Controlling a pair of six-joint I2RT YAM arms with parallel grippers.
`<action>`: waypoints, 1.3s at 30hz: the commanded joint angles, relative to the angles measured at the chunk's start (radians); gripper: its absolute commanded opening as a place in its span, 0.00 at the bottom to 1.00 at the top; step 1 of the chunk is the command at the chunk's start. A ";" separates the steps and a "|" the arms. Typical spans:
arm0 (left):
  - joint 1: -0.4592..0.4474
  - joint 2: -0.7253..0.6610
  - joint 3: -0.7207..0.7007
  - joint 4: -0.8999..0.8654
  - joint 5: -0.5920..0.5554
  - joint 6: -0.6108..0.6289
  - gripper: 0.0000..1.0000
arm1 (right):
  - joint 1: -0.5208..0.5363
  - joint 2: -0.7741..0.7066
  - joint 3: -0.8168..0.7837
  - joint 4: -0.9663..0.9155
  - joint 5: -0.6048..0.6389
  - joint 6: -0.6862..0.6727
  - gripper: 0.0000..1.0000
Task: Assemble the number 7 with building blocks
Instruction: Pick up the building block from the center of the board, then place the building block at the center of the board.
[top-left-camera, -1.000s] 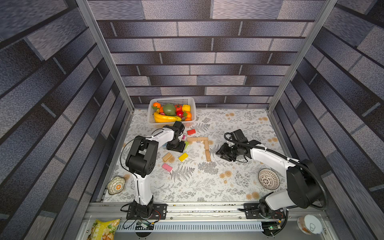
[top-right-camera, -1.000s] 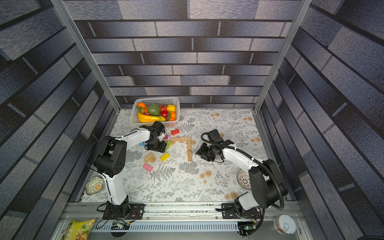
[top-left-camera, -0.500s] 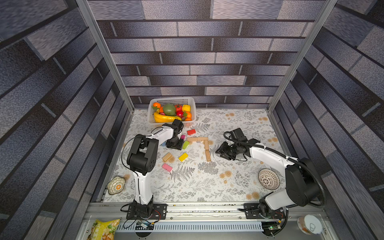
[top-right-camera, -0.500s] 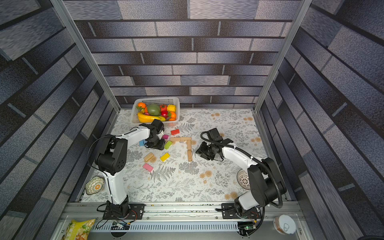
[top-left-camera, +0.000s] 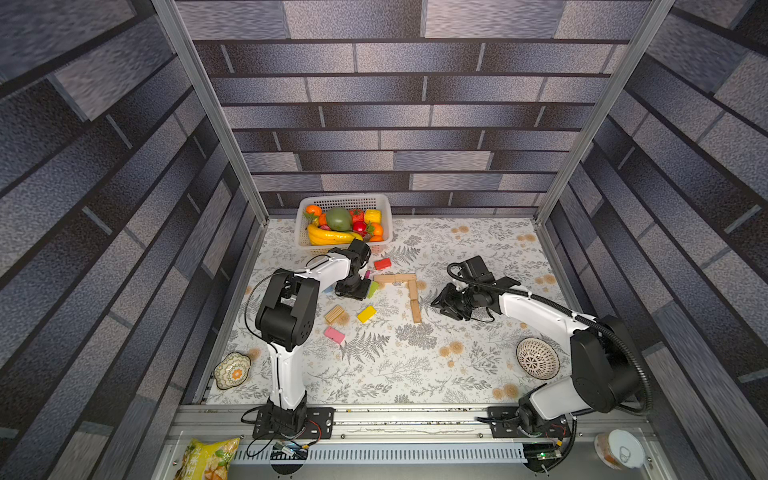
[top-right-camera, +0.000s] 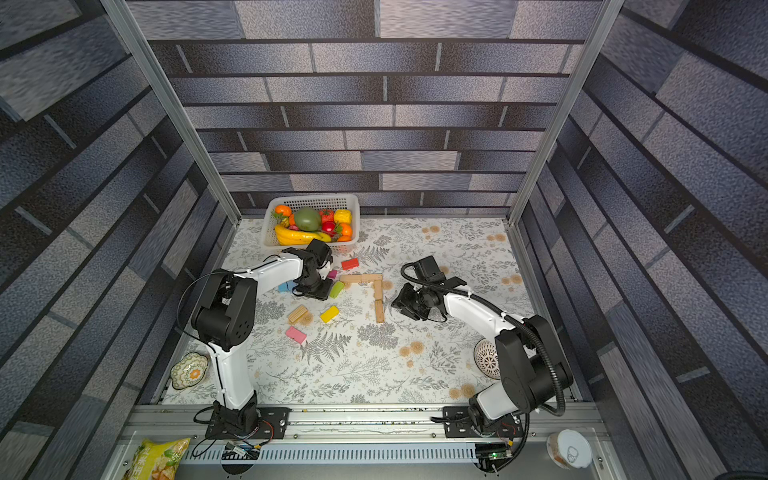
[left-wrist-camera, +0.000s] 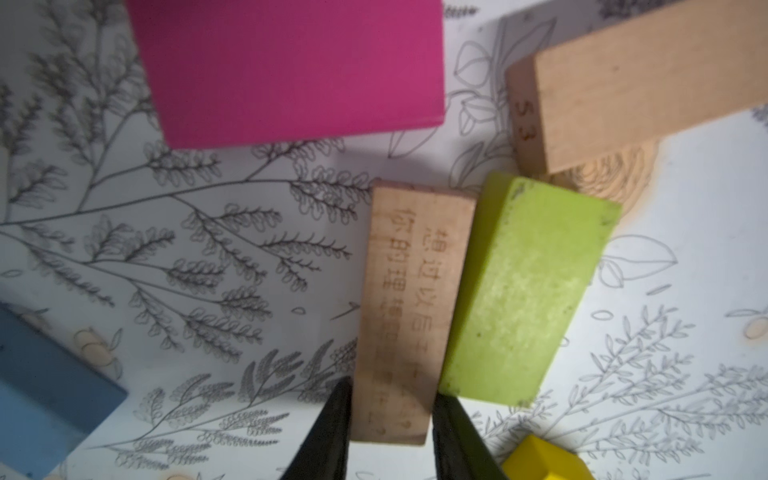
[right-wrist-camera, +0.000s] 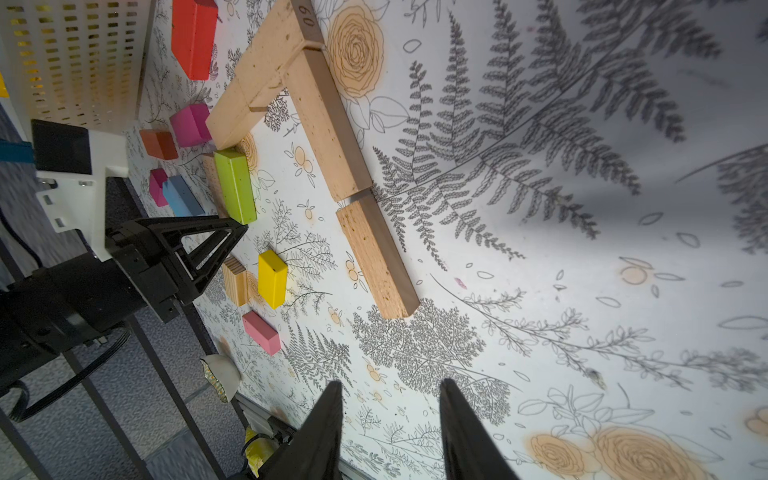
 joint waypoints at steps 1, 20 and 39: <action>0.003 -0.005 -0.033 0.004 0.000 0.020 0.28 | -0.004 -0.016 0.013 -0.030 0.017 -0.004 0.40; -0.088 -0.319 -0.096 -0.194 -0.109 -0.128 0.20 | -0.005 -0.128 -0.046 -0.065 0.030 -0.035 0.40; -0.880 -0.232 -0.102 -0.138 -0.177 -1.028 0.20 | -0.013 -0.472 -0.174 -0.384 0.100 -0.151 0.39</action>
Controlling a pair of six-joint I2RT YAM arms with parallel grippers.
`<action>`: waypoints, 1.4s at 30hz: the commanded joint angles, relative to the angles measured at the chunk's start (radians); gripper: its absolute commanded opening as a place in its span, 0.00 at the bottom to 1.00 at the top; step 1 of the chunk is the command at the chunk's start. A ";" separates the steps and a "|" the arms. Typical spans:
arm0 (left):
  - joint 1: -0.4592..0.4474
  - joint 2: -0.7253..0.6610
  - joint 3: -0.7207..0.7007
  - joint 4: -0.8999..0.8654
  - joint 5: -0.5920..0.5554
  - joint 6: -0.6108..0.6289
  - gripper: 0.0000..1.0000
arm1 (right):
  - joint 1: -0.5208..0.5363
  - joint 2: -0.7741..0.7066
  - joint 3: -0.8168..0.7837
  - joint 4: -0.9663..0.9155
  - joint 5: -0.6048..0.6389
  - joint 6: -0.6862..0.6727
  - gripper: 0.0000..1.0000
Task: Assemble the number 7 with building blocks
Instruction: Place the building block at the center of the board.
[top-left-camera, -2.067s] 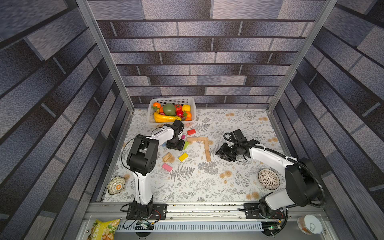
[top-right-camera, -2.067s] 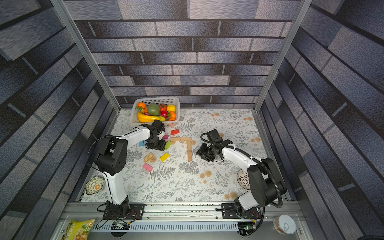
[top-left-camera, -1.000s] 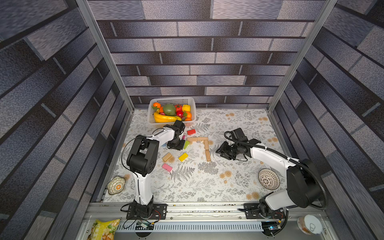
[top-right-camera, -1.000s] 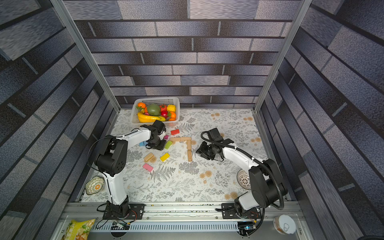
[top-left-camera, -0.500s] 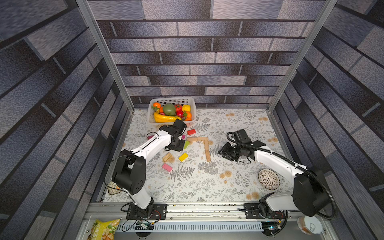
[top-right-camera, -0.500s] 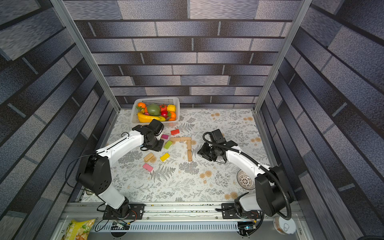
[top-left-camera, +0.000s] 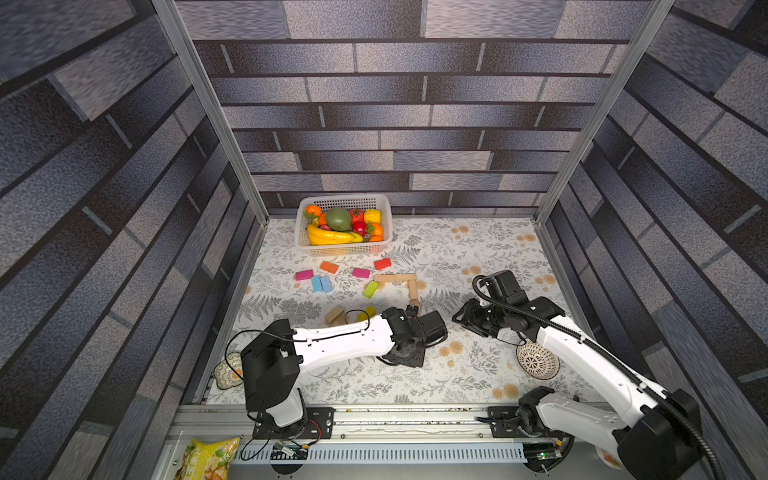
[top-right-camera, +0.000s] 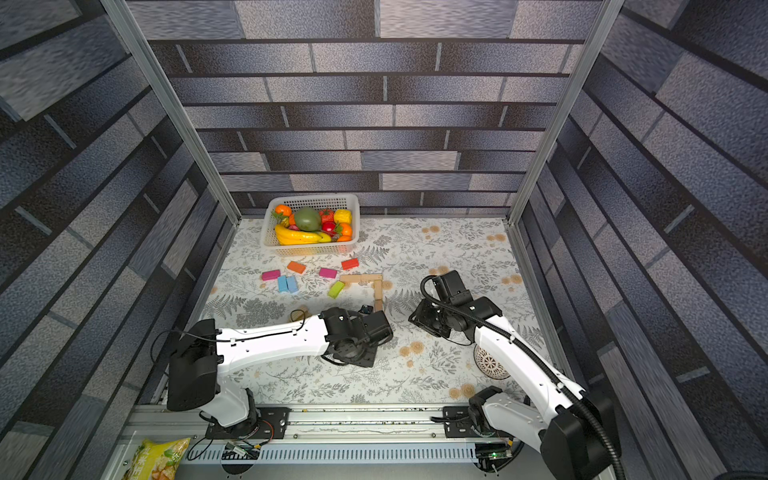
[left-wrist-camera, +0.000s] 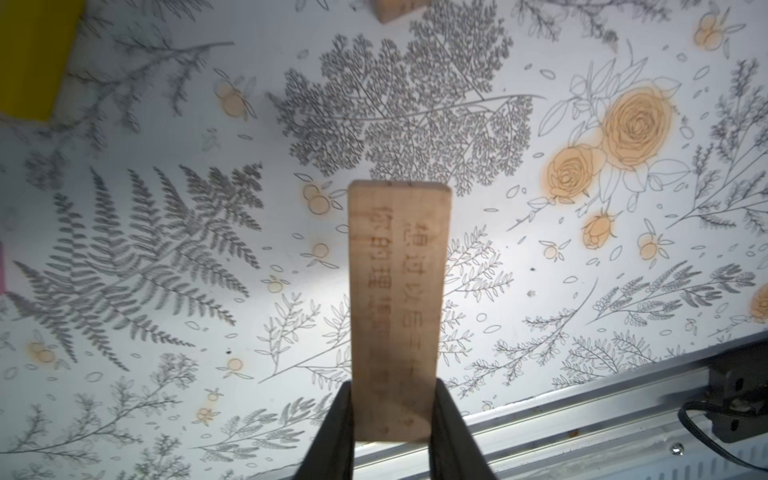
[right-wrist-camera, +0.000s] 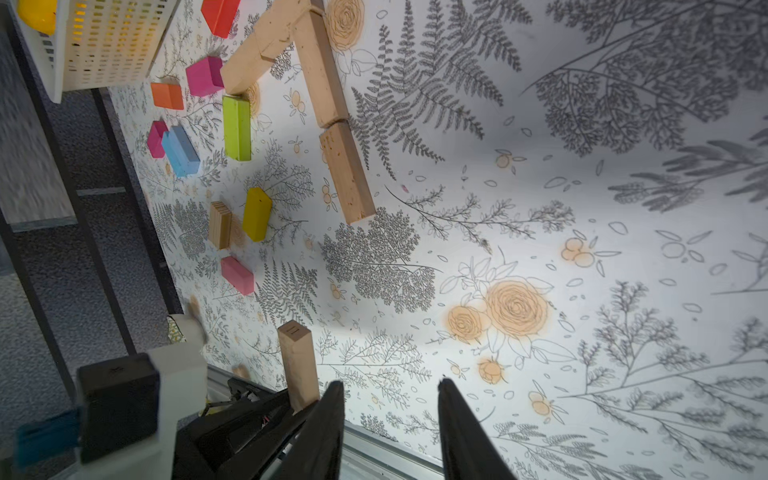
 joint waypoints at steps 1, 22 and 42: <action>-0.038 0.079 0.043 0.032 -0.047 -0.145 0.20 | -0.008 -0.045 -0.045 -0.099 0.017 -0.030 0.39; 0.037 0.277 0.130 0.169 -0.009 -0.121 0.61 | -0.008 -0.163 -0.044 -0.197 -0.005 -0.045 0.40; 0.532 -0.661 -0.344 -0.121 0.086 -0.055 0.65 | 0.210 0.139 0.005 -0.108 0.123 0.040 0.40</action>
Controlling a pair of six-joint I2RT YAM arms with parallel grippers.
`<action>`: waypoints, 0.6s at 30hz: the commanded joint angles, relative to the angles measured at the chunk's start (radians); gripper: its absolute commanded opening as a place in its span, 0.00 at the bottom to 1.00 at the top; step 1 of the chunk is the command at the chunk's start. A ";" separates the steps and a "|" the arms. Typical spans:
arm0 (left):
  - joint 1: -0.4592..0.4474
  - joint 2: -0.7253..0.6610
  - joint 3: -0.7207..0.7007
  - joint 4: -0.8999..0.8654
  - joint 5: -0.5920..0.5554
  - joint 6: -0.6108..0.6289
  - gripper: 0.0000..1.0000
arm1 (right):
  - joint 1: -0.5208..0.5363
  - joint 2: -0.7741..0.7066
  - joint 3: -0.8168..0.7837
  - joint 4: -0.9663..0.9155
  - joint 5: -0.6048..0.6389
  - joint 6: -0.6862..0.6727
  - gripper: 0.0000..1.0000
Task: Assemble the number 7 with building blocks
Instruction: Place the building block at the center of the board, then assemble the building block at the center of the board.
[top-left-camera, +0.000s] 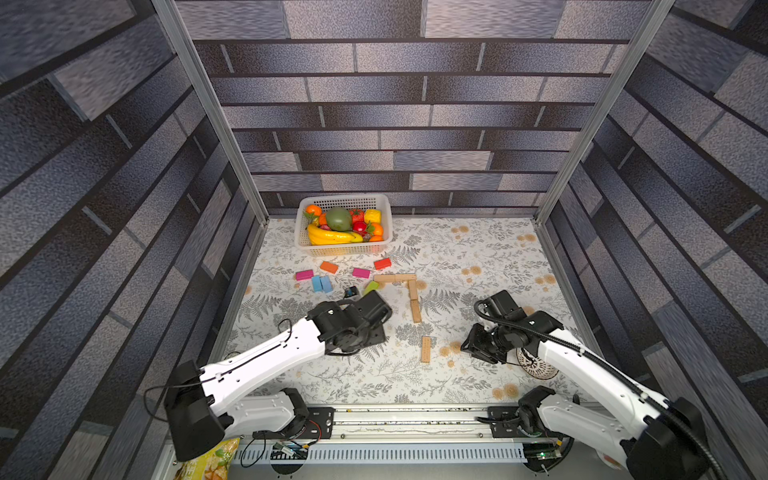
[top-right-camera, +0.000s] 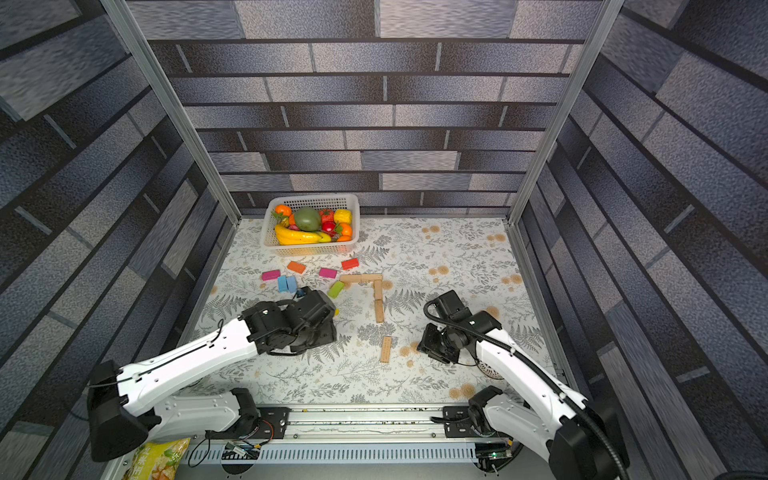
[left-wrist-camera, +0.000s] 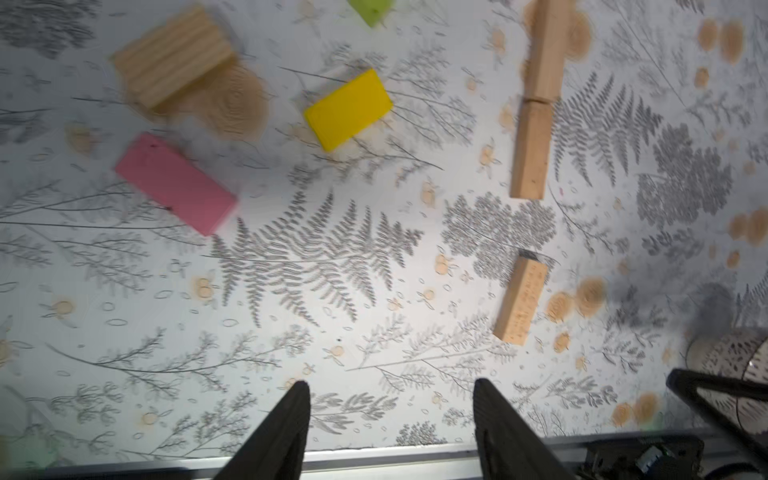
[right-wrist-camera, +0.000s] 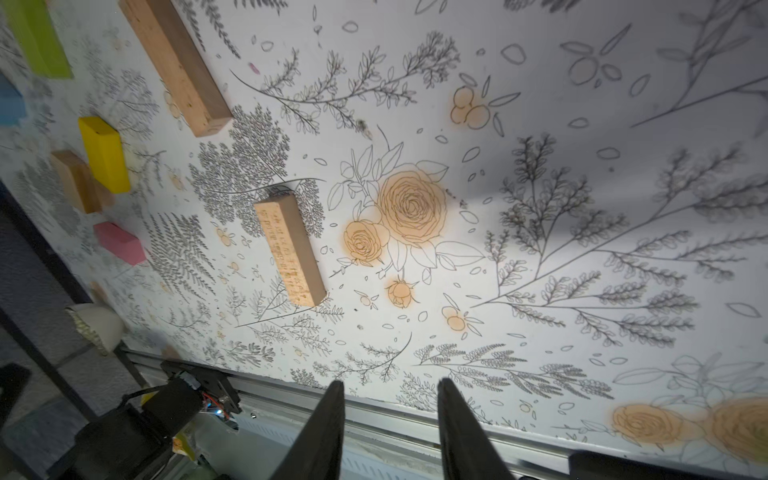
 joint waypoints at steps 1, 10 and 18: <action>0.192 -0.132 -0.070 -0.072 0.153 0.122 0.65 | 0.129 0.157 0.123 0.036 0.103 -0.002 0.40; 0.407 -0.165 -0.056 -0.173 0.272 0.356 0.66 | 0.280 0.488 0.336 0.085 0.193 -0.058 0.51; 0.433 -0.217 -0.133 -0.117 0.307 0.317 0.68 | 0.312 0.563 0.346 0.101 0.182 -0.033 0.52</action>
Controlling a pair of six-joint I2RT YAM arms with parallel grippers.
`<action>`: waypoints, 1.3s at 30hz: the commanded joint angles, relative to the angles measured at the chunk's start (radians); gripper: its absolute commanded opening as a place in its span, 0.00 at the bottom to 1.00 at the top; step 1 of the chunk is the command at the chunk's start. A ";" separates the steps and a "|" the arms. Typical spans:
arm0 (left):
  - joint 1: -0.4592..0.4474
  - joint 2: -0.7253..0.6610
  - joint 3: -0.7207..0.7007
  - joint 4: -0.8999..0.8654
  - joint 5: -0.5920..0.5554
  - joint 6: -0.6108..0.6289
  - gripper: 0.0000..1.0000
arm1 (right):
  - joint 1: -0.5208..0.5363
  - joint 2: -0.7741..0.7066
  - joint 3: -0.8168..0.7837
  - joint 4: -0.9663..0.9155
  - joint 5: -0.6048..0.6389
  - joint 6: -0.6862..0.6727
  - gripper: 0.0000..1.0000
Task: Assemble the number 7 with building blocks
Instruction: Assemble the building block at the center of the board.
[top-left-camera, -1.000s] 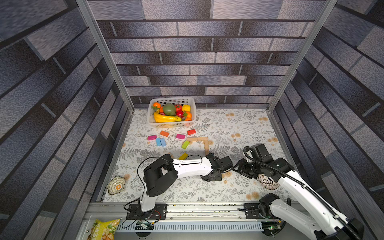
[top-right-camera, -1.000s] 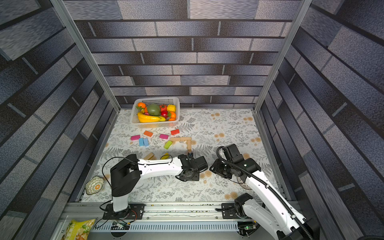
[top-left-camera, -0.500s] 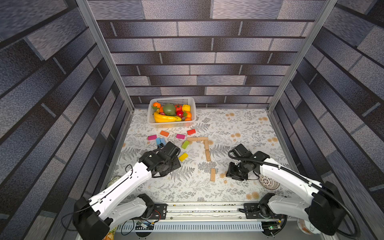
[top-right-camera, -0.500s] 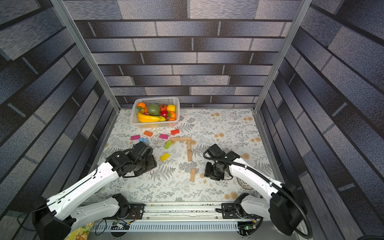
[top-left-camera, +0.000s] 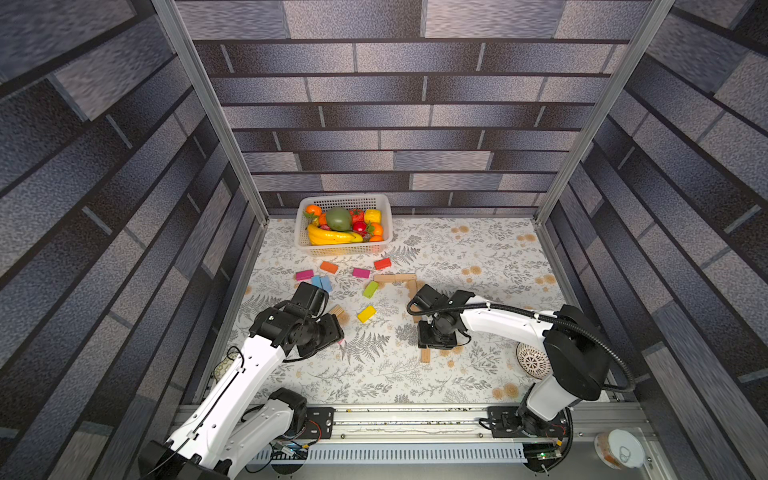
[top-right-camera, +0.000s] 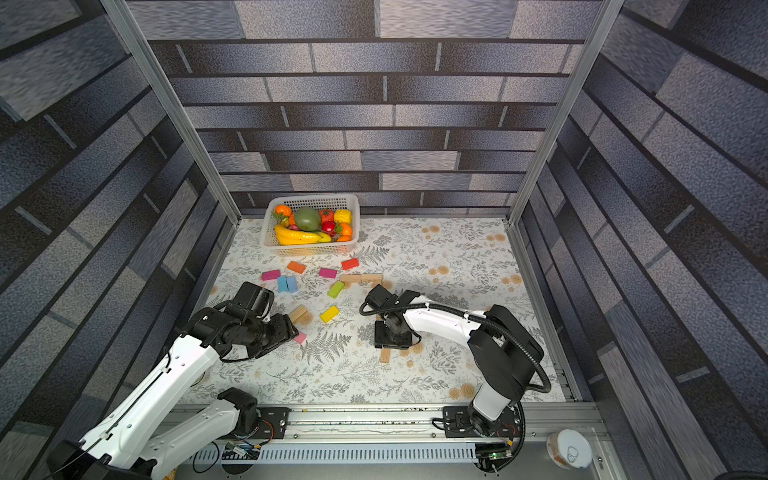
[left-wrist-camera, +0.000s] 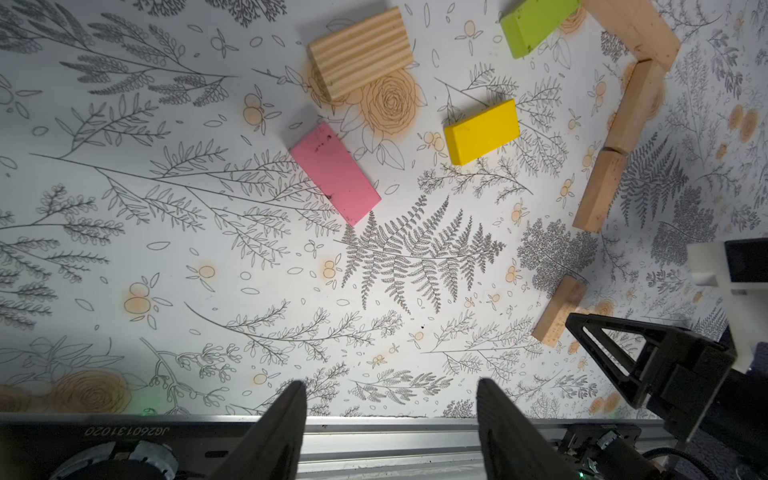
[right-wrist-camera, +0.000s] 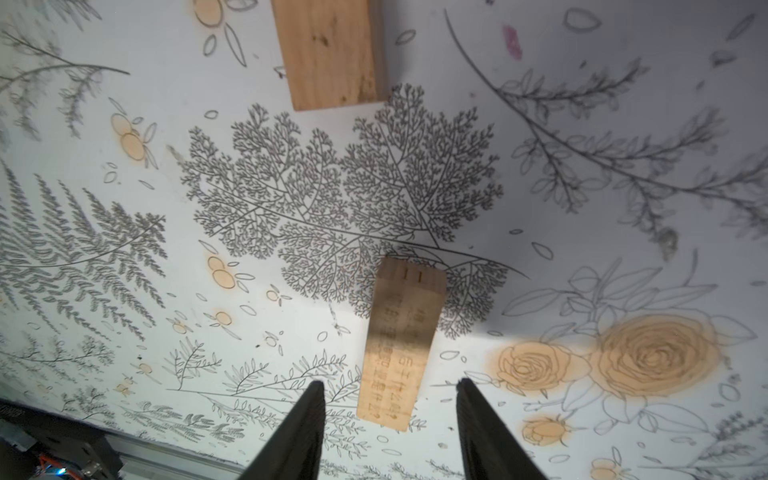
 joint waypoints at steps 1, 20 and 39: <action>0.018 -0.007 -0.042 0.014 0.034 0.032 0.67 | 0.024 0.021 0.028 -0.010 0.021 0.022 0.52; 0.081 0.084 -0.079 0.119 0.127 0.088 0.67 | 0.078 0.053 0.012 -0.010 0.088 0.011 0.23; 0.110 0.093 -0.053 0.098 0.119 0.108 0.68 | 0.032 0.193 0.201 -0.128 0.086 -0.105 0.23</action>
